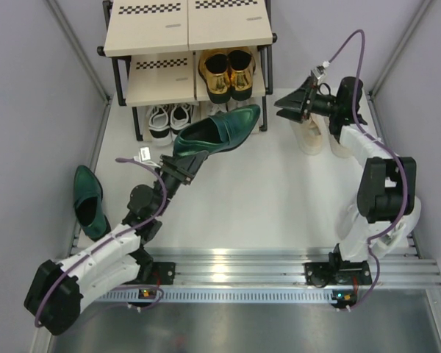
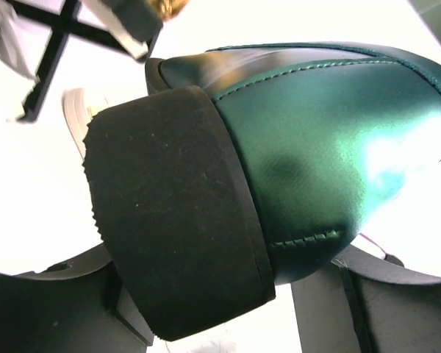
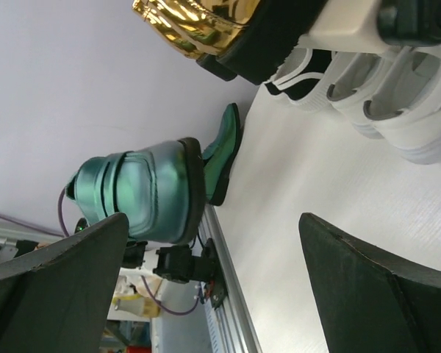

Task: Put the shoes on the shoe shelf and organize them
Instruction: Place the shoe at the shoe shelf.

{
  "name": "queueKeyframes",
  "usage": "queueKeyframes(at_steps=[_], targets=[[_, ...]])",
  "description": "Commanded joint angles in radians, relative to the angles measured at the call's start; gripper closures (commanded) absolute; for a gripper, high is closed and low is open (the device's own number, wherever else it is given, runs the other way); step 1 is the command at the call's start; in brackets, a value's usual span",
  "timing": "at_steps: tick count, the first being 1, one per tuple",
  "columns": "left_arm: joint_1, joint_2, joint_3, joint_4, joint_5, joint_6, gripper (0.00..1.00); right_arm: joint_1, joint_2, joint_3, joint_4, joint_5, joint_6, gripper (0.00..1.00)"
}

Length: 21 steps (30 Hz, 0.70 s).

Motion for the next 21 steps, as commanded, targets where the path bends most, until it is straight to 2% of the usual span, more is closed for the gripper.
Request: queueKeyframes(at_steps=[1,6,11,21], targets=[[0.025,-0.064,0.079,0.181,-0.029,0.026,1.00,-0.036,-0.029,-0.004,-0.035,-0.007,-0.064,0.01],[0.079,-0.111,0.097,0.150,-0.052,0.023,1.00,-0.080,-0.054,-0.035,-0.059,-0.005,-0.093,0.00],[0.135,-0.136,0.114,0.153,-0.019,-0.020,1.00,-0.095,-0.066,-0.045,-0.118,-0.005,-0.145,0.01],[0.189,-0.174,0.131,0.124,-0.015,-0.033,1.00,-0.100,-0.080,-0.048,-0.156,-0.004,-0.182,0.01]])
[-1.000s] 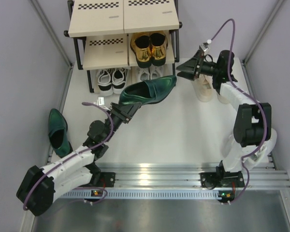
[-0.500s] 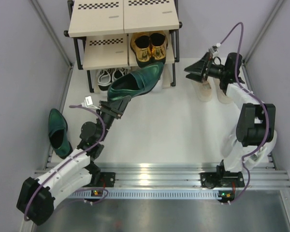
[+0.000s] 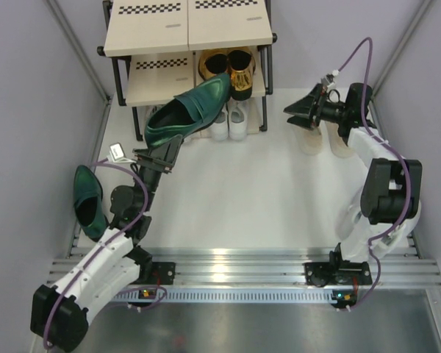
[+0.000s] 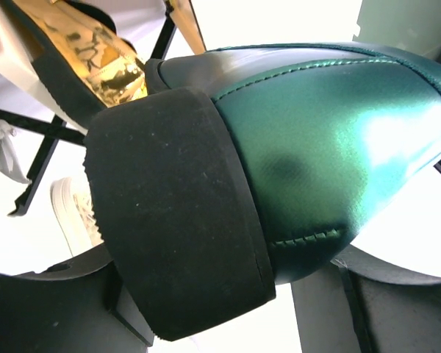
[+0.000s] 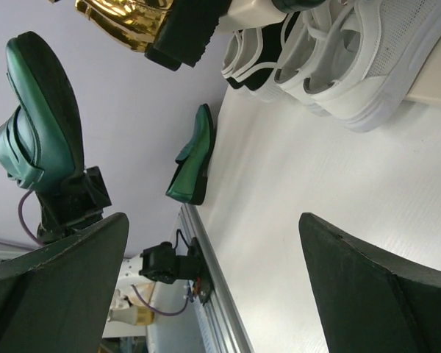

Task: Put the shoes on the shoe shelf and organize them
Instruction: Place the shoe at the shoe shelf.

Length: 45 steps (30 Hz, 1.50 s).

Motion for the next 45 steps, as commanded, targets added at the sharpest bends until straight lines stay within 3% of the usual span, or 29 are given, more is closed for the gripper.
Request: queueKeyframes(at_steps=[1,11,28,45], targets=[[0.020,-0.050,0.067,0.151,-0.009,-0.011,1.00,-0.011,-0.062,-0.001,0.006,-0.006,-0.036,0.01],[0.066,-0.021,0.055,0.192,-0.106,0.010,1.00,-0.023,-0.077,-0.013,0.002,-0.011,-0.041,0.01],[0.132,0.266,0.135,0.408,-0.223,0.016,1.00,-0.049,-0.096,-0.045,-0.009,-0.017,-0.048,0.01],[0.149,0.663,0.460,0.427,-0.384,0.064,1.00,-0.084,-0.124,-0.067,-0.024,-0.028,-0.058,0.00]])
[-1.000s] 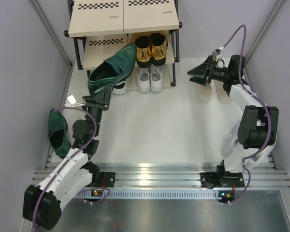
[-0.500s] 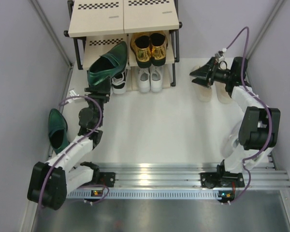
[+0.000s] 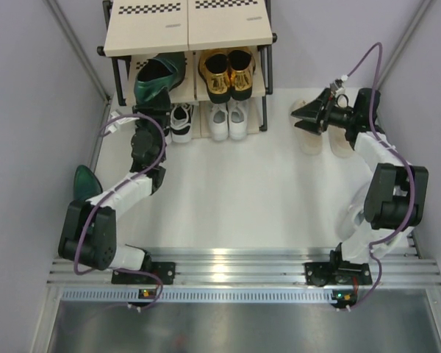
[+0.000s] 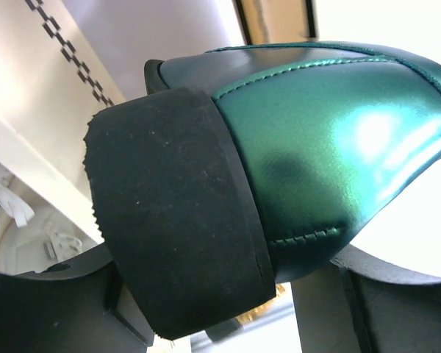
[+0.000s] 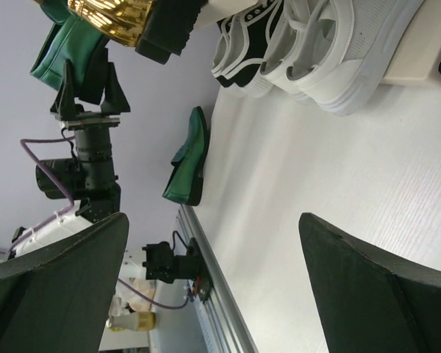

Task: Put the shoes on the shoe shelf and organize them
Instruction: Place the shoe at the shoe shelf.

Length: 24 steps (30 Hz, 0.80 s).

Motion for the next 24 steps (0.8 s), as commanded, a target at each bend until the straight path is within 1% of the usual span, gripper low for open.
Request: queueKeyframes(at_steps=[1,8,11,12,16,19,24], targets=[[-0.001,0.028,0.110,0.223,-0.063,0.012,1.00,-0.034,-0.072,-0.016,0.026,-0.021,-0.021,0.00],[-0.027,0.192,0.250,0.227,-0.155,0.019,1.00,-0.061,-0.087,-0.034,0.026,-0.024,-0.021,0.01],[-0.055,0.243,0.288,0.228,-0.192,0.030,1.00,-0.064,-0.089,-0.036,0.026,-0.024,-0.021,0.01],[-0.063,0.252,0.305,0.228,-0.225,0.039,1.00,-0.067,-0.090,-0.036,0.025,-0.024,-0.018,0.01],[-0.098,0.286,0.327,0.198,-0.293,0.058,1.00,-0.076,-0.093,-0.042,0.028,-0.027,-0.018,0.01],[-0.115,0.307,0.328,0.217,-0.340,0.078,1.00,-0.084,-0.096,-0.045,0.028,-0.030,-0.017,0.01],[-0.115,0.344,0.354,0.246,-0.354,0.088,1.00,-0.096,-0.099,-0.053,0.031,-0.036,-0.017,0.01]])
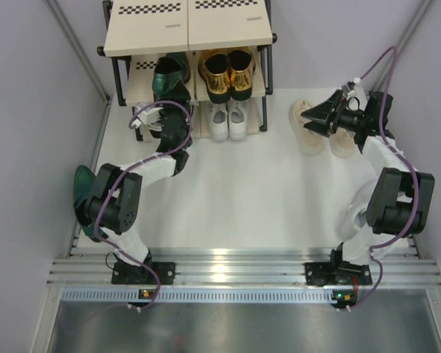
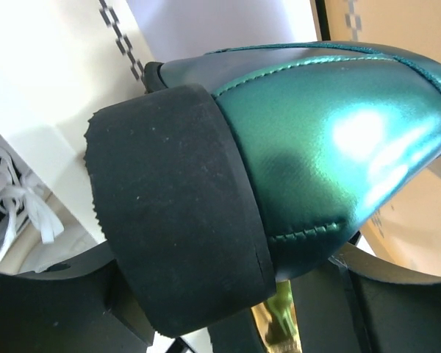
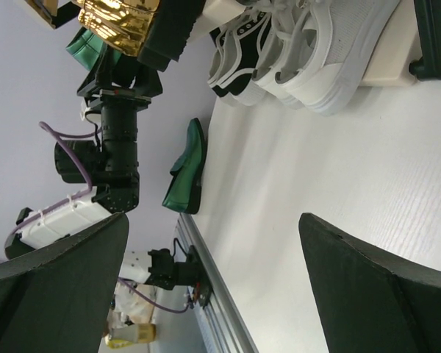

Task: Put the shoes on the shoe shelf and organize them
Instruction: Place the shoe at the shoe shelf.

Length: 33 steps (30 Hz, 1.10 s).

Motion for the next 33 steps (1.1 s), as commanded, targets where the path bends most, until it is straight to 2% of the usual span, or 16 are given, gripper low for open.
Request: queueKeyframes(at_steps=[1,12,14,16,17,19,20,22,23,24,28,33], targets=[[0.006,-0.005,0.090,0.226,-0.038,0.024,1.00,-0.017,-0.047,-0.004,0.033,-0.018,-0.017,0.01],[0.009,0.062,0.124,0.194,-0.038,-0.032,1.00,-0.032,-0.056,-0.012,0.035,-0.024,-0.015,0.01],[0.009,0.055,0.115,0.177,-0.041,-0.050,0.89,-0.038,-0.059,-0.015,0.036,-0.026,-0.015,0.01],[0.009,0.045,0.107,0.156,-0.041,-0.067,0.74,-0.040,-0.060,-0.020,0.041,-0.026,-0.012,0.01],[0.009,0.033,0.107,0.115,-0.040,-0.088,0.61,-0.041,-0.062,-0.023,0.050,-0.024,-0.009,0.01],[0.007,0.019,0.107,0.075,-0.026,-0.104,0.53,-0.041,-0.060,-0.029,0.065,-0.023,0.008,0.01],[0.009,0.003,0.106,0.021,-0.023,-0.134,0.42,-0.041,-0.060,-0.030,0.075,-0.023,0.014,0.01],[0.007,-0.022,0.101,-0.016,-0.015,-0.151,0.33,-0.041,-0.060,-0.032,0.084,-0.023,0.021,0.01],[0.009,-0.028,0.090,-0.028,-0.011,-0.171,0.25,-0.041,-0.060,-0.032,0.087,-0.021,0.024,0.01],[0.007,-0.037,0.086,-0.065,-0.007,-0.185,0.10,-0.041,-0.062,-0.032,0.090,-0.021,0.028,0.01],[0.007,-0.071,0.067,-0.125,0.023,-0.223,0.02,-0.041,-0.064,-0.037,0.108,-0.021,0.040,0.00],[0.007,-0.086,0.034,-0.168,0.087,-0.288,0.02,-0.041,-0.068,-0.041,0.133,-0.023,0.061,0.00]])
